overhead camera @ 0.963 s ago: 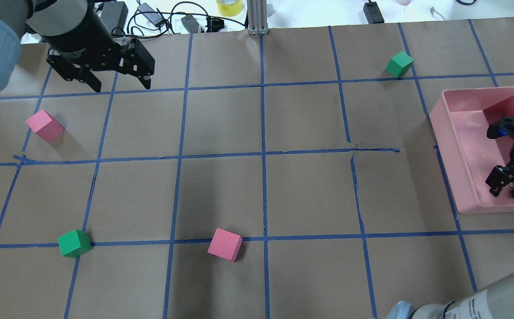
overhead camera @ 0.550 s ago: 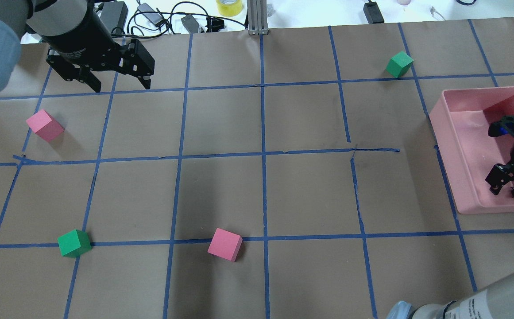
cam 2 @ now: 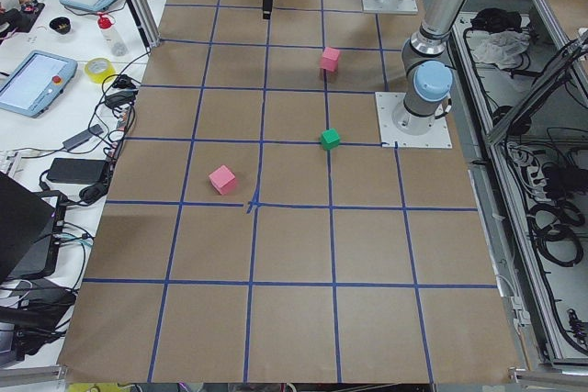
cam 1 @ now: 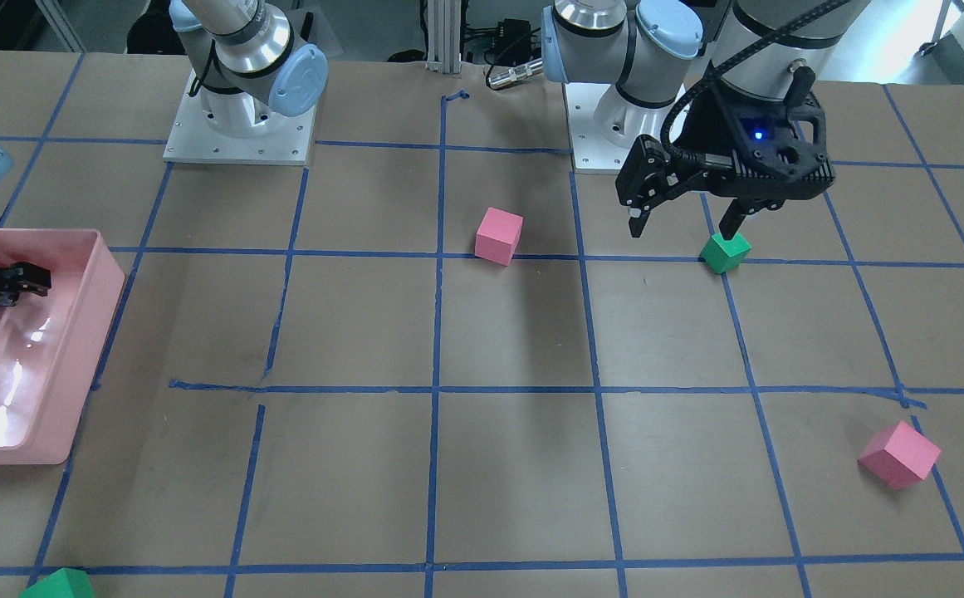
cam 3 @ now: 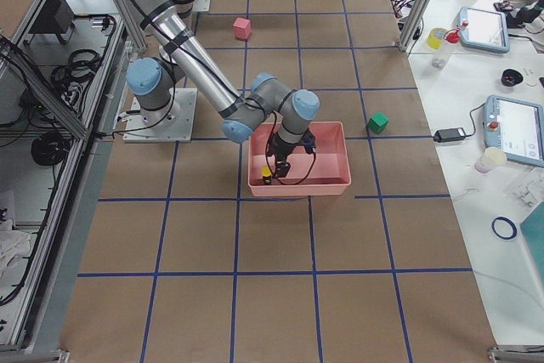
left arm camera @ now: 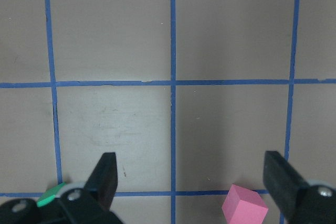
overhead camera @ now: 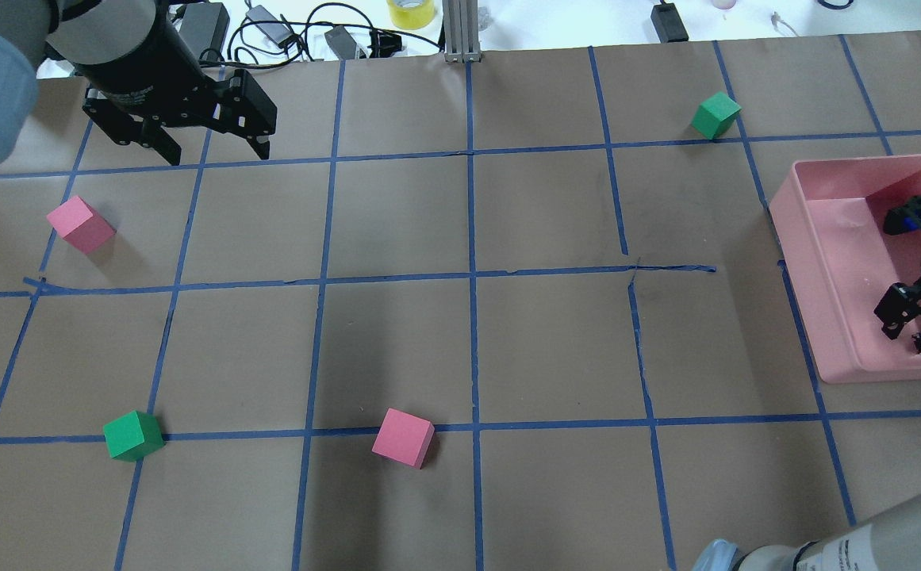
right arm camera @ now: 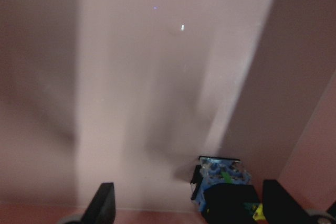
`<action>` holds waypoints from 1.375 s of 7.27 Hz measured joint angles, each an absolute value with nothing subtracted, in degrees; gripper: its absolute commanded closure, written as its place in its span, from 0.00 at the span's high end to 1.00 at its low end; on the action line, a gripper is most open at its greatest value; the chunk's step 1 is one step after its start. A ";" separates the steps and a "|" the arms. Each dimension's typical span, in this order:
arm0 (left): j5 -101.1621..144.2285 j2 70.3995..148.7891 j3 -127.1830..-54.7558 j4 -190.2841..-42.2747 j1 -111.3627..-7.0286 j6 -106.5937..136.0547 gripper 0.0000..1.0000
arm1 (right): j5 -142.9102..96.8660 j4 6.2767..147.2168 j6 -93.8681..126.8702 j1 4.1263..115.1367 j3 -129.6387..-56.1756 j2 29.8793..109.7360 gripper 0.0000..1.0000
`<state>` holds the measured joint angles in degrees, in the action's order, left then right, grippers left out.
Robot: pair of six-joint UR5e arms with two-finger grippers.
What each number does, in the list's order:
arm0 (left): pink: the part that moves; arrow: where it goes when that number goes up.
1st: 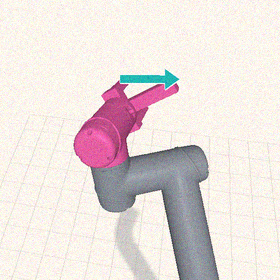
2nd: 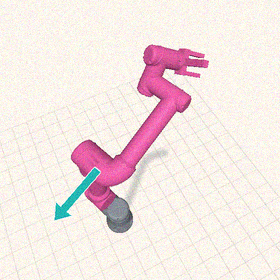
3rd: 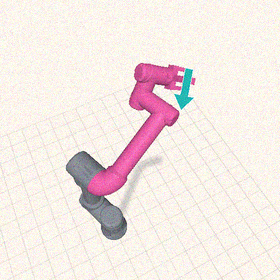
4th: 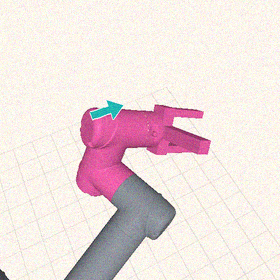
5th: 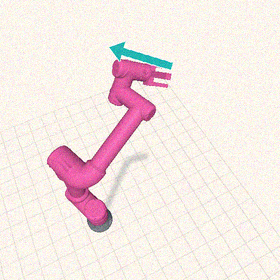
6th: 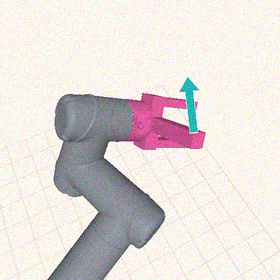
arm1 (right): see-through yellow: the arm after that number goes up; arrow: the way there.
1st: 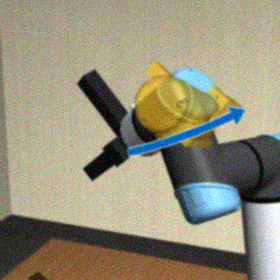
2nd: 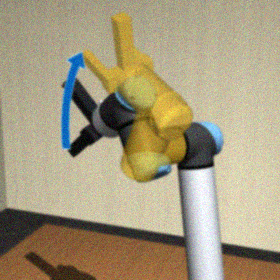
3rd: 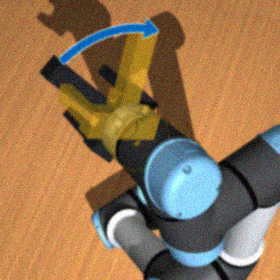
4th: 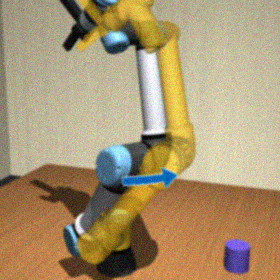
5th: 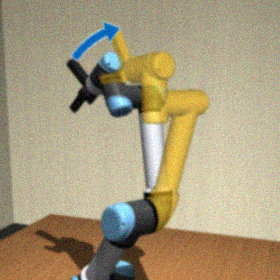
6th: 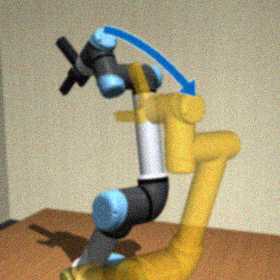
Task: Align button upright
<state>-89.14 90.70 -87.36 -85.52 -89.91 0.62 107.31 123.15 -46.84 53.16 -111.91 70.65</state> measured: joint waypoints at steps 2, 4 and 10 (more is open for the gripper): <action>-89.14 90.70 -87.35 -85.52 -89.91 0.62 1.00 | 107.68 123.16 -46.86 53.17 -112.03 70.71 1.00; -89.20 90.70 -87.34 -85.52 -89.91 0.62 1.00 | 108.17 123.14 -46.77 53.10 -112.35 70.59 1.00; -89.23 90.70 -87.36 -85.52 -89.91 0.61 1.00 | 110.76 122.79 -43.07 52.92 -111.84 70.66 0.00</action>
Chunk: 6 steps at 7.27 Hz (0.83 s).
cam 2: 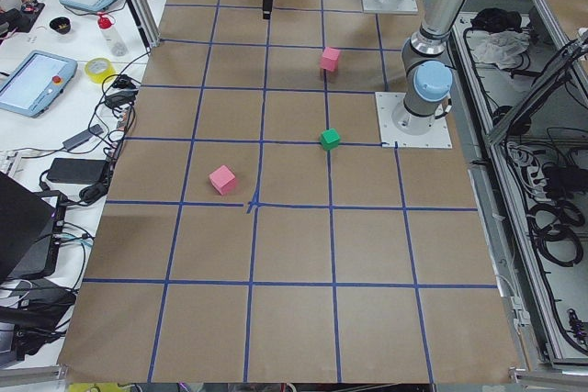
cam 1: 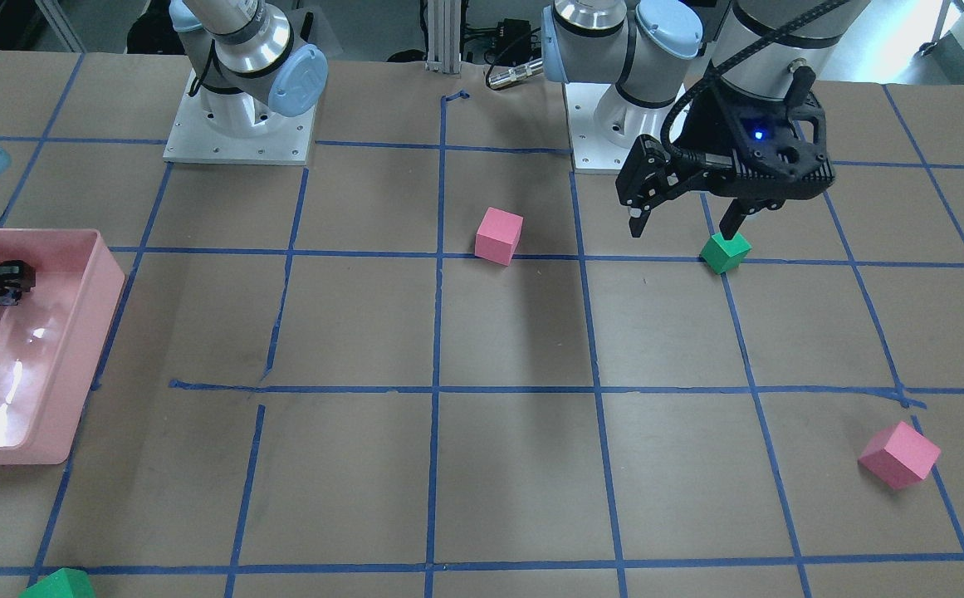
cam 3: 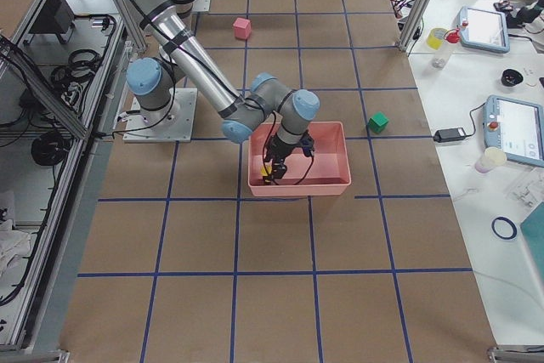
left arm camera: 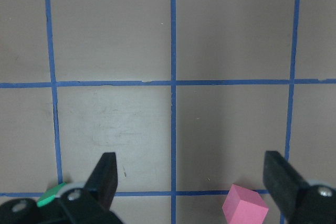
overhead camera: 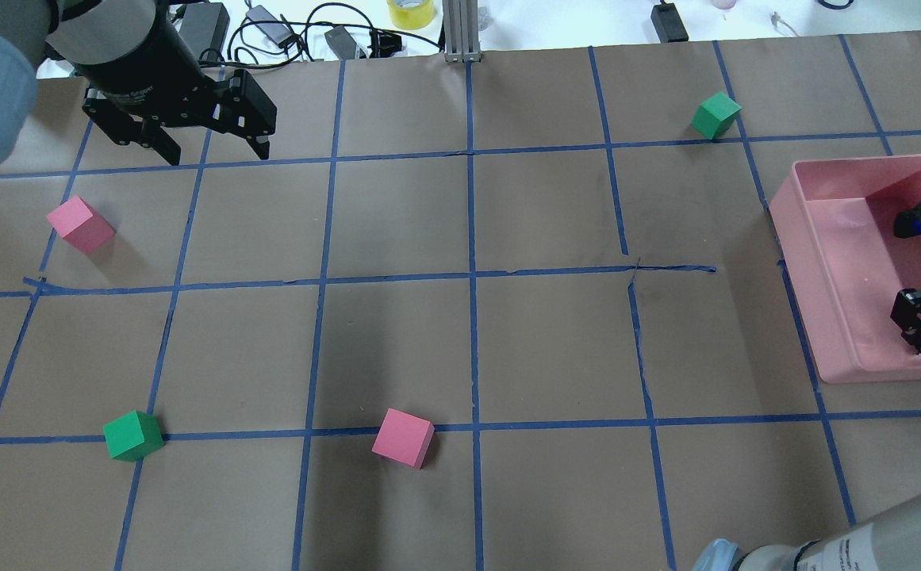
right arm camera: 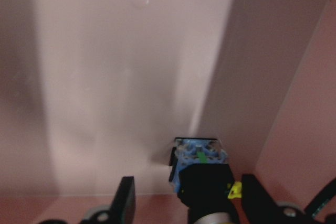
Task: Align button upright
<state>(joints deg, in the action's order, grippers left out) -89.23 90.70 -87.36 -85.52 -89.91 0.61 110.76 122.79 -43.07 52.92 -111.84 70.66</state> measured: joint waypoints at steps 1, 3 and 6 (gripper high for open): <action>-89.27 90.70 -87.36 -85.52 -89.91 0.62 1.00 | 110.47 122.33 -41.27 52.95 -111.57 70.79 0.00; -89.29 90.70 -87.36 -85.52 -89.91 0.62 1.00 | 109.88 119.90 -39.82 52.98 -109.76 71.05 0.00; -89.30 90.70 -87.36 -85.52 -89.91 0.59 1.00 | 108.07 112.46 -39.74 52.95 -104.75 71.10 0.72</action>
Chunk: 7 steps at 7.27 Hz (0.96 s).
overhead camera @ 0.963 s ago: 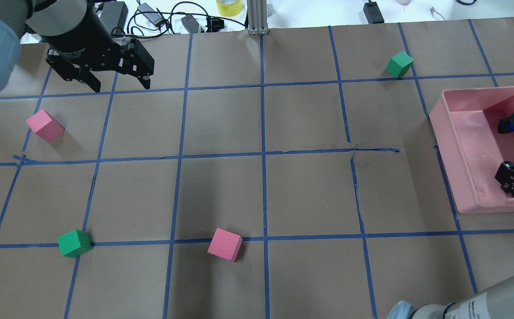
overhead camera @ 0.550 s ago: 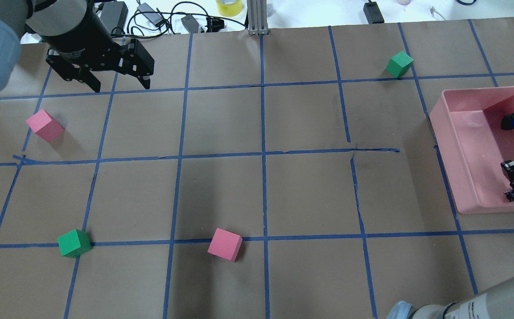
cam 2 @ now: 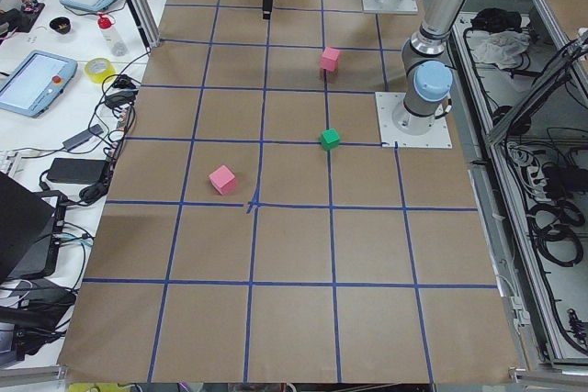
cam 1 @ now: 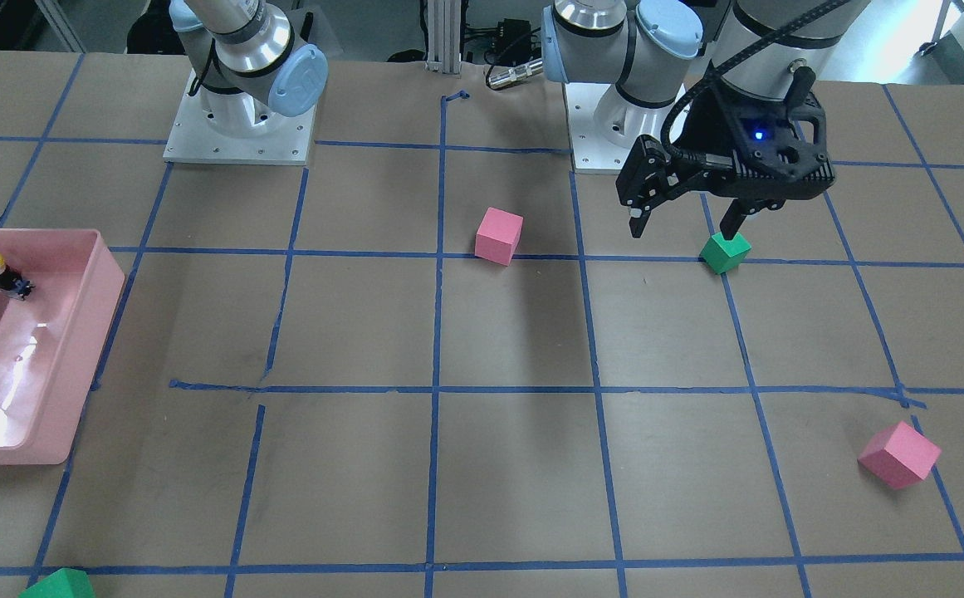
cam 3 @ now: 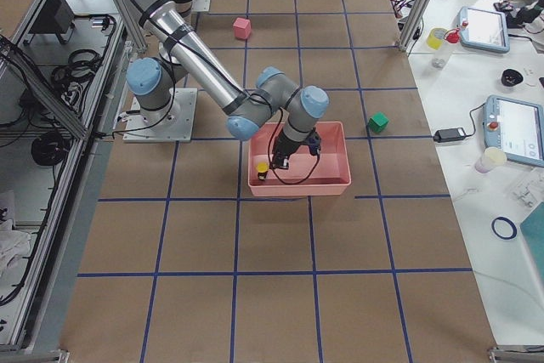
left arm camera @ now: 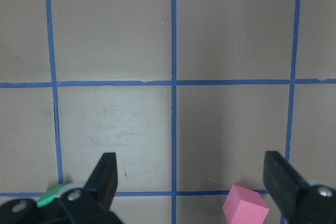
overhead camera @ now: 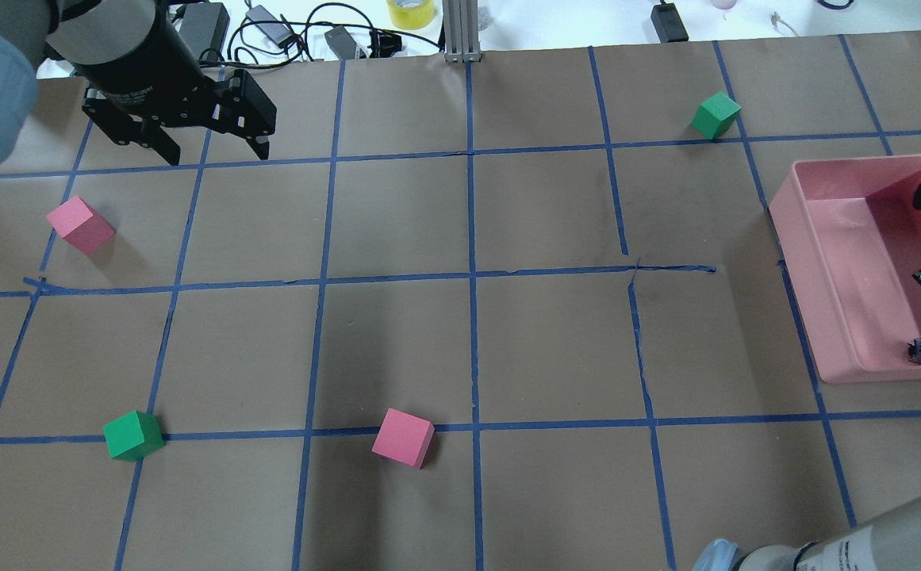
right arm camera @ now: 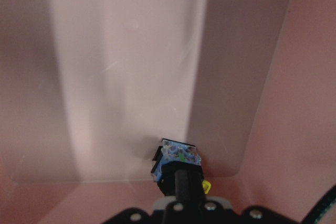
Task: Align button upright
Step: 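Lift the button switch, yellow cap down, out of the bin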
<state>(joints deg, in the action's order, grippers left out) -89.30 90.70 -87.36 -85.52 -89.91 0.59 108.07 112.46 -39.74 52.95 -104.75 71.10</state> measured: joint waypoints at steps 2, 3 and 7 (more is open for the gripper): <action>-89.30 90.70 -87.31 -85.52 -89.91 0.54 1.00 | 107.71 112.82 -42.15 52.99 -103.80 71.09 1.00; -89.30 90.70 -87.31 -85.52 -89.91 0.53 1.00 | 107.57 114.12 -44.18 52.99 -103.86 71.05 1.00; -89.30 90.70 -87.36 -85.52 -89.91 0.53 1.00 | 108.80 112.87 -44.74 52.99 -105.21 70.78 1.00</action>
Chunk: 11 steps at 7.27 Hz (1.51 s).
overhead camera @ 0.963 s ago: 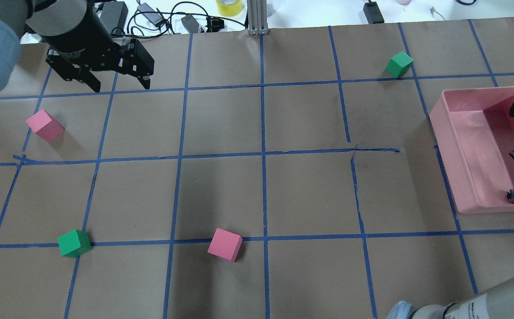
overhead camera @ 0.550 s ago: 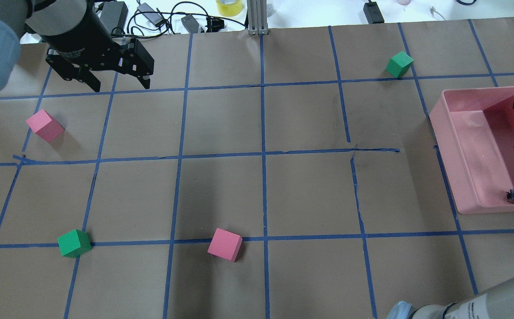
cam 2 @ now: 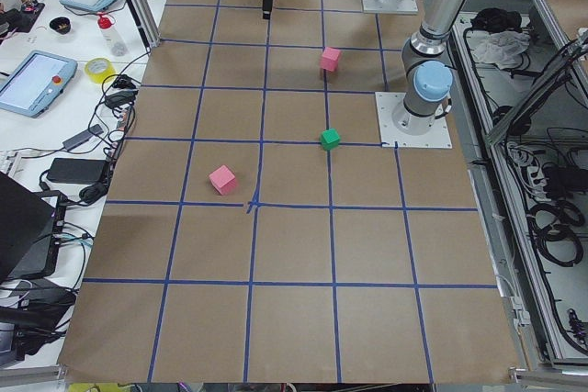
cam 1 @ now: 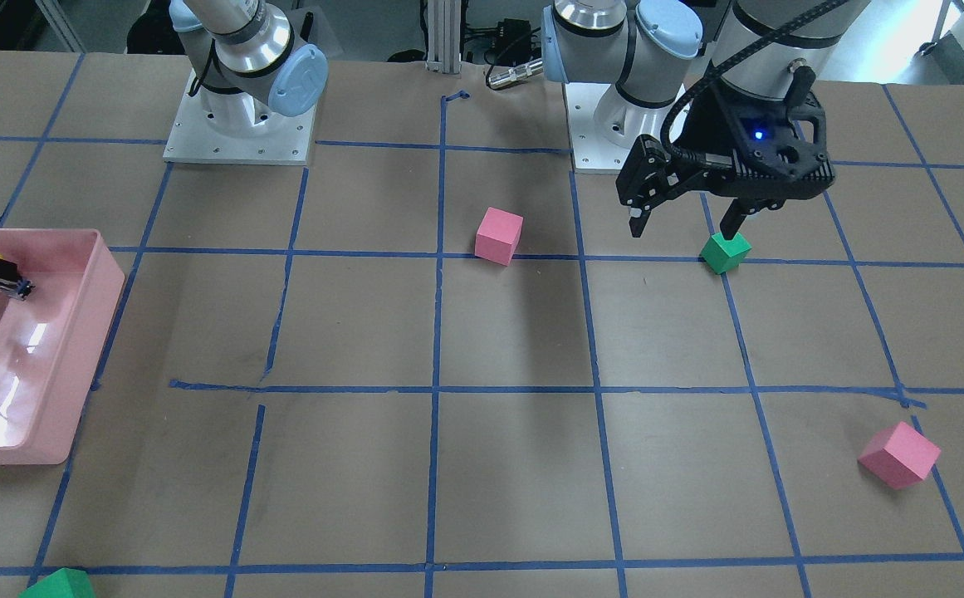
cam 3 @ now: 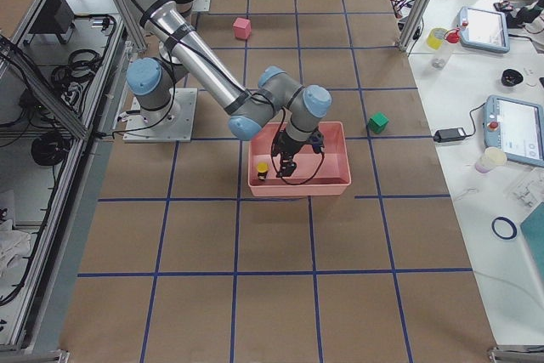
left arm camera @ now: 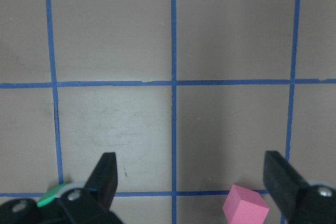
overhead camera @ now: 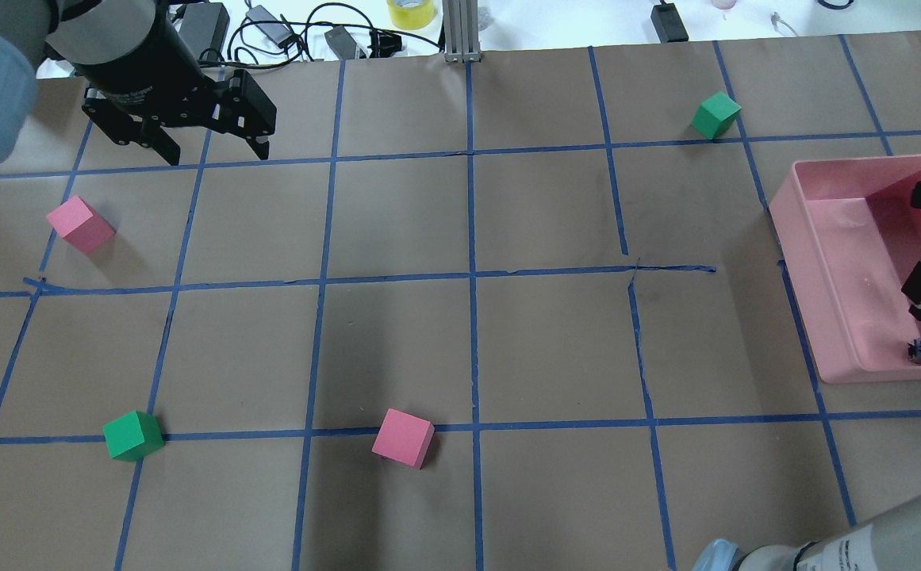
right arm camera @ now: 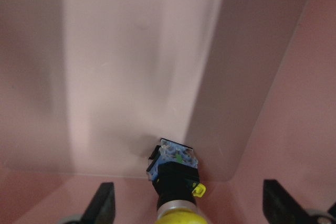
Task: Align button upright
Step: 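Lift the button switch, yellow cap down, out of the bin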
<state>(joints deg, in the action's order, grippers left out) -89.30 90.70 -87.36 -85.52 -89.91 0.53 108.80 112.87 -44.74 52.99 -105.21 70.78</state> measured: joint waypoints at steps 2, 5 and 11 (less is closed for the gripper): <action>-89.30 90.70 -87.36 -85.52 -89.91 0.53 1.00 | 110.45 110.53 -41.13 52.96 -105.62 70.61 1.00; -89.30 90.70 -87.35 -85.52 -89.91 0.53 1.00 | 110.99 109.48 -37.63 52.97 -106.18 70.35 1.00; -89.24 90.70 -87.35 -85.52 -89.91 0.53 1.00 | 114.22 109.17 -35.30 52.44 -107.13 70.33 0.54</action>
